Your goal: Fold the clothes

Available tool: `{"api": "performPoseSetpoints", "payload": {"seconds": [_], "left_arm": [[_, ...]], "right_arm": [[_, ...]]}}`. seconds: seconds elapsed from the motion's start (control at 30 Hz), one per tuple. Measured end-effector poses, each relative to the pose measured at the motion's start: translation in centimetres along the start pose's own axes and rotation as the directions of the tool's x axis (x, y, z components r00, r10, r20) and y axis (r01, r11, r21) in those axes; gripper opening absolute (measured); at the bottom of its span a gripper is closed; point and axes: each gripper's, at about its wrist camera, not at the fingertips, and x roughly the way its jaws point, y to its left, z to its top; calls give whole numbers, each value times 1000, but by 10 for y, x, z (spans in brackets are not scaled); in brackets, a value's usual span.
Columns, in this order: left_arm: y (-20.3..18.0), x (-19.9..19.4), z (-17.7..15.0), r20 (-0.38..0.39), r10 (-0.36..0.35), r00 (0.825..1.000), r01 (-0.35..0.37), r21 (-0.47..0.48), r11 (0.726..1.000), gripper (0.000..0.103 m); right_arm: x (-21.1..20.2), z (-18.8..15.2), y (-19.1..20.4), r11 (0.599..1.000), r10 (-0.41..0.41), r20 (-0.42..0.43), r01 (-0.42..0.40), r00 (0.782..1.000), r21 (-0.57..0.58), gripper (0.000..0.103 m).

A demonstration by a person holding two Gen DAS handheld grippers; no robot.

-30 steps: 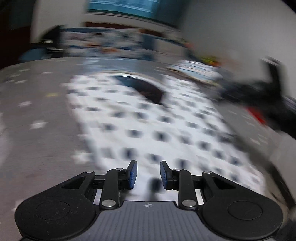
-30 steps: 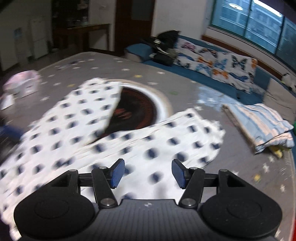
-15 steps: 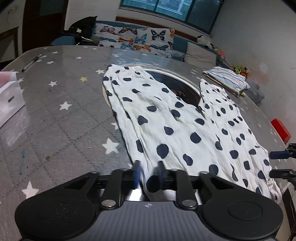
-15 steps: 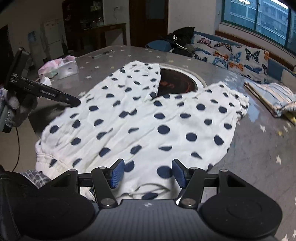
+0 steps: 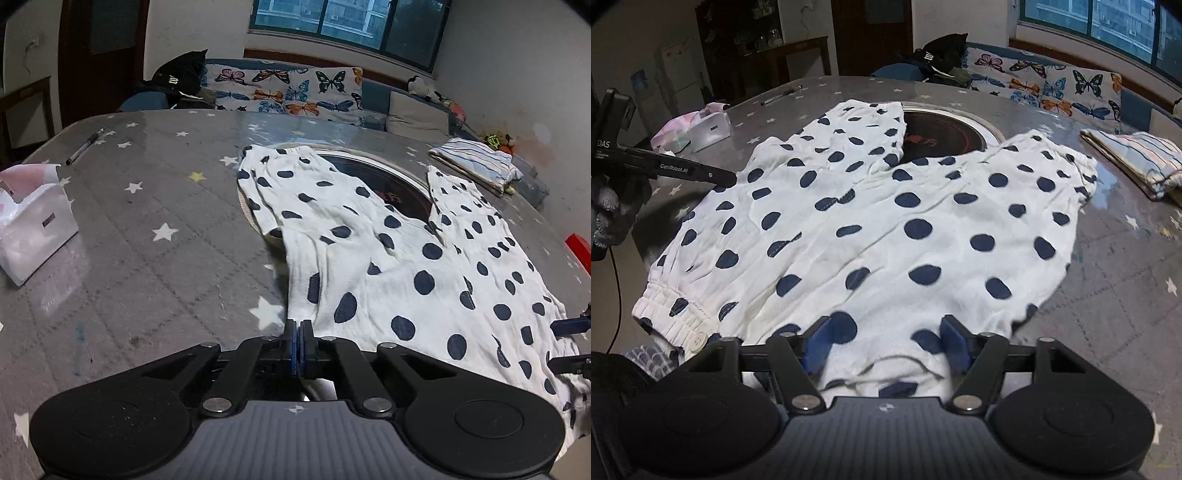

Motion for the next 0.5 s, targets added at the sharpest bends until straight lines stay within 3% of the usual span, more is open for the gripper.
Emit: {"api": "performPoseSetpoints", "payload": {"seconds": [0.23, 0.5], "left_arm": [[8, 8, 11, 16, 58, 998, -58, 9, 998, 2], [29, 8, 22, -23, 77, 997, -77, 6, 997, 2]], "right_arm": [[14, 11, 1, 1000, 12, 19, -12, 1000, -3, 69], [9, 25, -13, 993, 105, 30, -106, 994, 48, 68]]}}
